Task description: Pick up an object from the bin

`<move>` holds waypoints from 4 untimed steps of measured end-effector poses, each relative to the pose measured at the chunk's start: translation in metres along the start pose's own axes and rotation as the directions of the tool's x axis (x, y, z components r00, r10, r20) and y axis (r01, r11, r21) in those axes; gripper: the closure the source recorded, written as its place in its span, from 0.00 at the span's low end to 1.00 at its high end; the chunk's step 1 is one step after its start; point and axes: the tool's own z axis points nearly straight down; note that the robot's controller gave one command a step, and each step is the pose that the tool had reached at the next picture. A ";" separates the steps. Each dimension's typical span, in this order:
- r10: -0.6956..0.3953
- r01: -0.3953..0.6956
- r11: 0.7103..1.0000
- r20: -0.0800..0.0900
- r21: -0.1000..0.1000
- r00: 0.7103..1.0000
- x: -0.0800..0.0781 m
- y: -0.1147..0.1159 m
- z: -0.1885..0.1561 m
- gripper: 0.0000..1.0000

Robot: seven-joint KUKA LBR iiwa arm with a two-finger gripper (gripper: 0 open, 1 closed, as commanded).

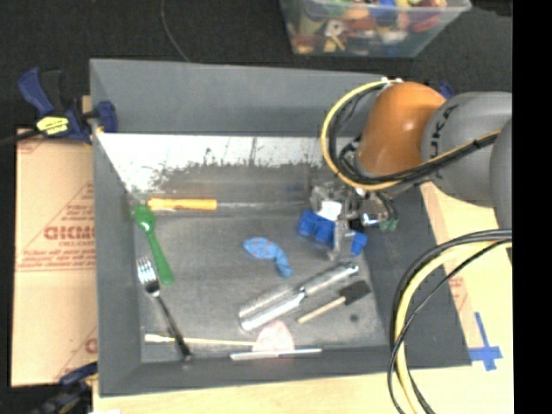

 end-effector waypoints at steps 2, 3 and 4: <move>0.006 -0.006 1.000 0.007 0.002 1.000 -0.001 -0.003 -0.004 0.00; 0.010 -0.010 1.000 0.007 0.000 1.000 0.000 -0.004 -0.006 1.00; 0.011 -0.011 1.000 0.007 -0.001 1.000 0.000 -0.004 -0.006 1.00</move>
Offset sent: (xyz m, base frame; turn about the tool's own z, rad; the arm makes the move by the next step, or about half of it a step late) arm -0.0009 -0.0011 0.0010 0.0024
